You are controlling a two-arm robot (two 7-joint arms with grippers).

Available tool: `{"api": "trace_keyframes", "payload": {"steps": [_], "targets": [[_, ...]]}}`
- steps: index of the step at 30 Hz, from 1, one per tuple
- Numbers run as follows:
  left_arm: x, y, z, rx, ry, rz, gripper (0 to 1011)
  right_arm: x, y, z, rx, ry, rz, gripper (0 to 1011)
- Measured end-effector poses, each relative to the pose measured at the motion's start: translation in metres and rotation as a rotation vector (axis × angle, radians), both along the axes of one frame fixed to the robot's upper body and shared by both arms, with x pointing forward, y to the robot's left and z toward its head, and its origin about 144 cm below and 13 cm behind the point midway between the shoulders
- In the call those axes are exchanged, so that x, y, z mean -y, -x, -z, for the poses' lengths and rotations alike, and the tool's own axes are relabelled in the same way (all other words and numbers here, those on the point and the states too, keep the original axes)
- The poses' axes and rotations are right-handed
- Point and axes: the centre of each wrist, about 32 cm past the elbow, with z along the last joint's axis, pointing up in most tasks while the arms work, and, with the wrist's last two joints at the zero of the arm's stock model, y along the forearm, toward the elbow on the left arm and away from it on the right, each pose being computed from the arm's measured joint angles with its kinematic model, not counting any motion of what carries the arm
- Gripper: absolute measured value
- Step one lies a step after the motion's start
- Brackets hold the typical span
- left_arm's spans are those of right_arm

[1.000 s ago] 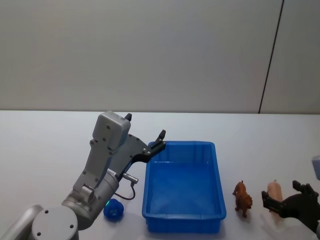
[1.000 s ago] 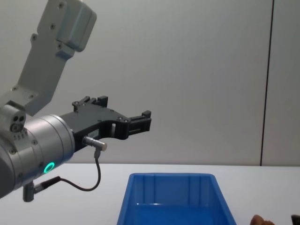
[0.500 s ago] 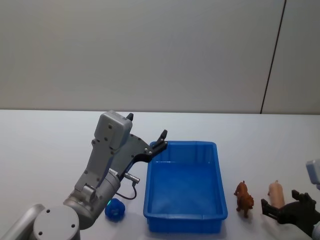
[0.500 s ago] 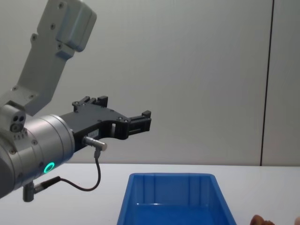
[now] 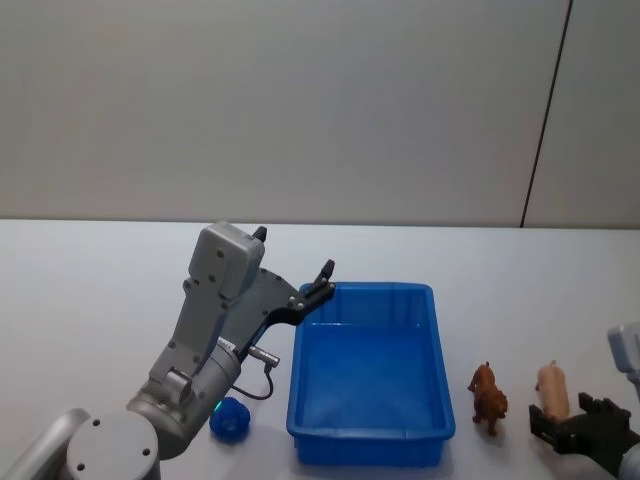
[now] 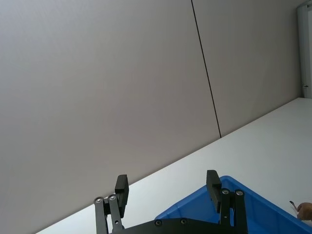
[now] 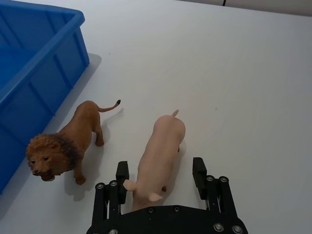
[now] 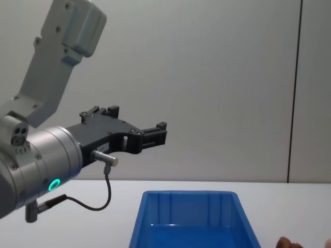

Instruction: Pick up the two dolls from the table and place them into the box.

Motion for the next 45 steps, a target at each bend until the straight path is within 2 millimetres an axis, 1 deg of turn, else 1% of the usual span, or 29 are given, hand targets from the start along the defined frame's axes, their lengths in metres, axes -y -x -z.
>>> {"api": "trace_keyframes", "payload": {"steps": [2, 3, 4, 6, 9, 12, 15, 25, 35, 45], "targets": [[0.0, 0.0, 0.0, 0.0, 0.0, 0.0, 1001, 0.0, -0.001, 0.001, -0.007, -0.003, 0.005, 782], [0.0, 0.0, 0.0, 0.0, 0.0, 0.0, 1001, 0.0, -0.001, 0.002, -0.009, -0.005, 0.006, 739], [0.0, 0.0, 0.0, 0.0, 0.0, 0.0, 1001, 0.0, -0.001, 0.002, -0.009, -0.005, 0.006, 739], [0.0, 0.0, 0.0, 0.0, 0.0, 0.0, 1001, -0.001, -0.003, 0.003, -0.015, -0.011, 0.011, 598], [0.0, 0.0, 0.0, 0.0, 0.0, 0.0, 1001, -0.001, -0.004, 0.004, -0.015, -0.016, 0.015, 539], [0.0, 0.0, 0.0, 0.0, 0.0, 0.0, 1001, -0.001, -0.004, 0.004, -0.011, -0.02, 0.016, 420], [0.0, 0.0, 0.0, 0.0, 0.0, 0.0, 1001, -0.001, -0.005, 0.004, 0.004, -0.025, 0.018, 364], [0.0, 0.0, 0.0, 0.0, 0.0, 0.0, 1001, -0.001, -0.009, -0.003, 0.085, -0.031, 0.004, 363], [0.0, 0.0, 0.0, 0.0, 0.0, 0.0, 1001, -0.005, -0.017, -0.024, 0.211, -0.038, -0.07, 364], [0.0, 0.0, 0.0, 0.0, 0.0, 0.0, 1001, -0.016, -0.026, -0.047, 0.308, -0.05, -0.206, 363]]}}
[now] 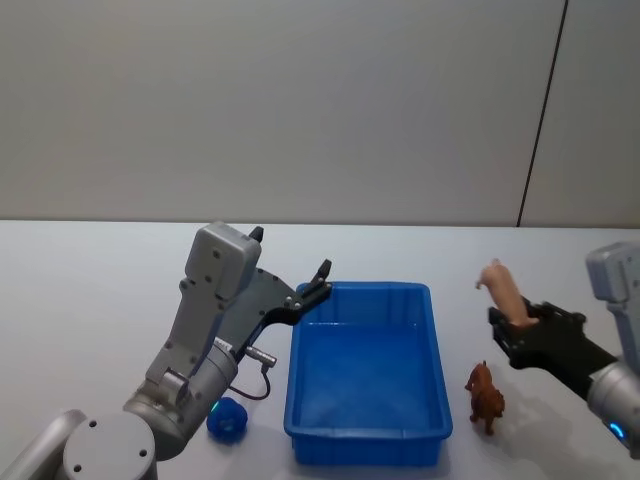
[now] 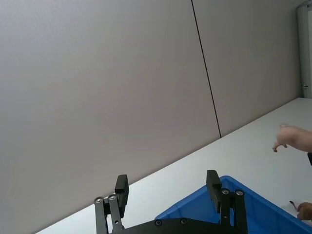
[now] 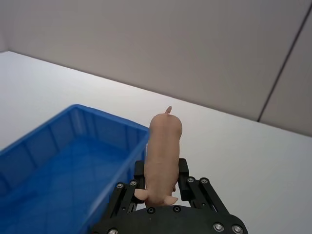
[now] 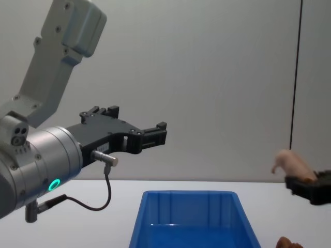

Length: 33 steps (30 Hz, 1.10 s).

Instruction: Pick up the two dolls from the table and place them into the box.

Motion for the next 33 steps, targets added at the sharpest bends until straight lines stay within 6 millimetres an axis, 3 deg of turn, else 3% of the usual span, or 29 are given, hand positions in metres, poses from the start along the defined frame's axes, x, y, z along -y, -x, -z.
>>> {"api": "trace_keyframes", "payload": {"steps": [10, 19, 23, 29, 31, 33], "targets": [[0.0, 0.0, 0.0, 0.0, 0.0, 0.0, 1001, -0.02, -0.006, -0.011, 0.019, 0.008, -0.146, 364], [0.0, 0.0, 0.0, 0.0, 0.0, 0.0, 1001, -0.042, -0.007, -0.004, -0.032, 0.037, -0.242, 364], [0.0, 0.0, 0.0, 0.0, 0.0, 0.0, 1001, -0.049, -0.006, 0.0, -0.051, 0.048, -0.262, 430], [0.0, 0.0, 0.0, 0.0, 0.0, 0.0, 1000, -0.054, -0.004, 0.005, -0.069, 0.057, -0.276, 679], [0.0, 0.0, 0.0, 0.0, 0.0, 0.0, 1001, -0.055, -0.003, 0.006, -0.071, 0.058, -0.275, 691], [0.0, 0.0, 0.0, 0.0, 0.0, 0.0, 1001, -0.055, -0.002, 0.006, -0.07, 0.058, -0.272, 772]]}}
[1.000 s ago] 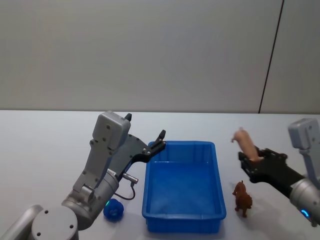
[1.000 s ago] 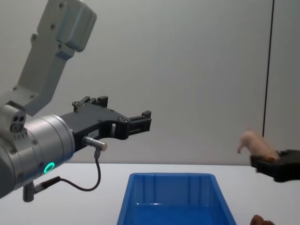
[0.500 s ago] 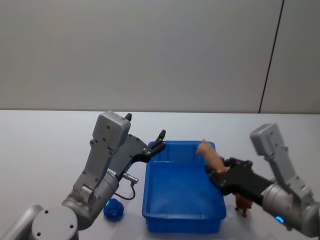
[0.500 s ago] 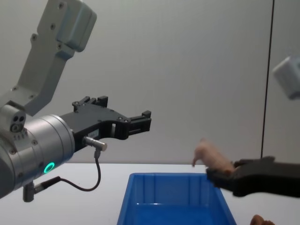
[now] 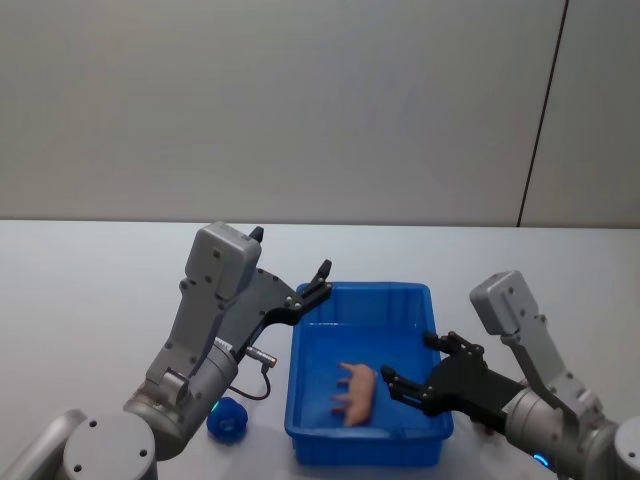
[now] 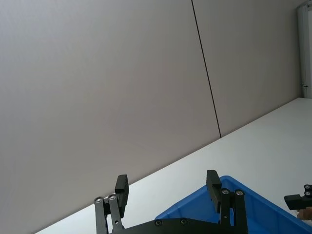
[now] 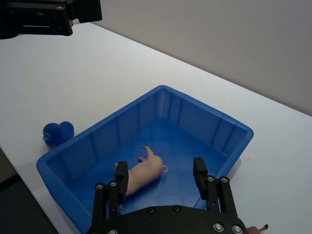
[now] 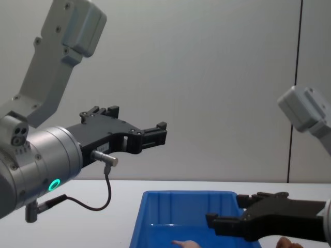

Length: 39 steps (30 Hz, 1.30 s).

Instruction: Pick up the two dolls from the table and place them into the box.

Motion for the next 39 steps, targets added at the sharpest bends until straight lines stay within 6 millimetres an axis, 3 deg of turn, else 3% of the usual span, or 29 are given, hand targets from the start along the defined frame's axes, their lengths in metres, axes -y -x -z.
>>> {"api": "trace_keyframes", "payload": {"steps": [8, 21, 39], "targets": [[0.0, 0.0, 0.0, 0.0, 0.0, 0.0, 1001, 0.007, 0.007, -0.003, 0.042, -0.017, 0.045, 1001], [0.0, 0.0, 0.0, 0.0, 0.0, 0.0, 1001, 0.033, 0.024, -0.002, 0.077, -0.021, 0.145, 1001], [0.0, 0.0, 0.0, 0.0, 0.0, 0.0, 1001, 0.06, 0.037, 0.013, -0.032, 0.039, 0.216, 1001]]}}
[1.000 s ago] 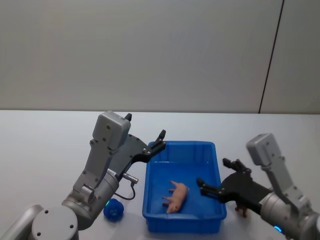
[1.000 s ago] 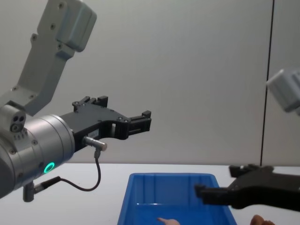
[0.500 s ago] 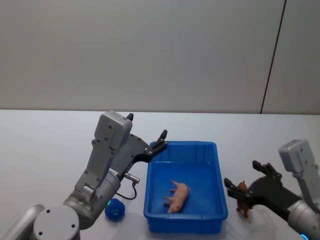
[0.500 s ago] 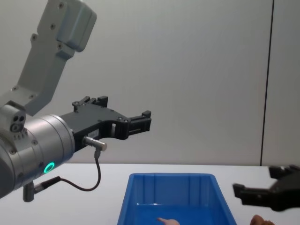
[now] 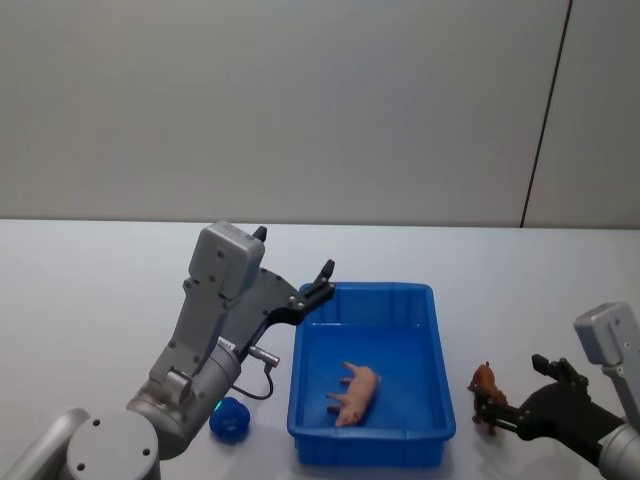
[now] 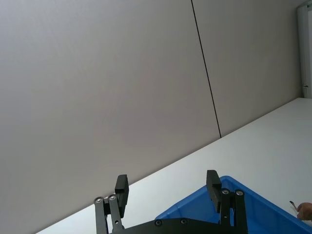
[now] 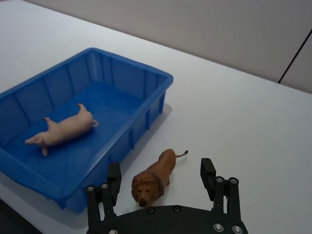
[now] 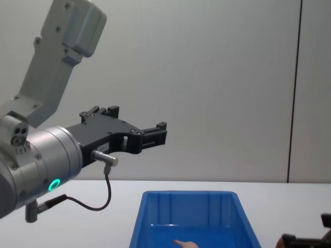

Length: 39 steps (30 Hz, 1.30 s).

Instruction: Pick up the two dolls from the table and place them into the box.

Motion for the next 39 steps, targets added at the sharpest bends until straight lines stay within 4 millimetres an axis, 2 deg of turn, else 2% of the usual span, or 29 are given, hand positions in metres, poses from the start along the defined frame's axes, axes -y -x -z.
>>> {"api": "trace_keyframes", "payload": {"steps": [13, 23, 33, 39], "targets": [[0.0, 0.0, 0.0, 0.0, 0.0, 0.0, 1001, 0.001, -0.011, 0.01, -0.066, 0.012, 0.008, 999], [0.0, 0.0, 0.0, 0.0, 0.0, 0.0, 1001, -0.002, -0.017, 0.014, -0.106, 0.015, 0.003, 755], [0.0, 0.0, 0.0, 0.0, 0.0, 0.0, 1001, -0.003, -0.019, 0.015, -0.128, 0.024, 0.001, 436], [0.0, 0.0, 0.0, 0.0, 0.0, 0.0, 1001, -0.004, -0.018, 0.012, -0.108, 0.027, 0.003, 422]]}}
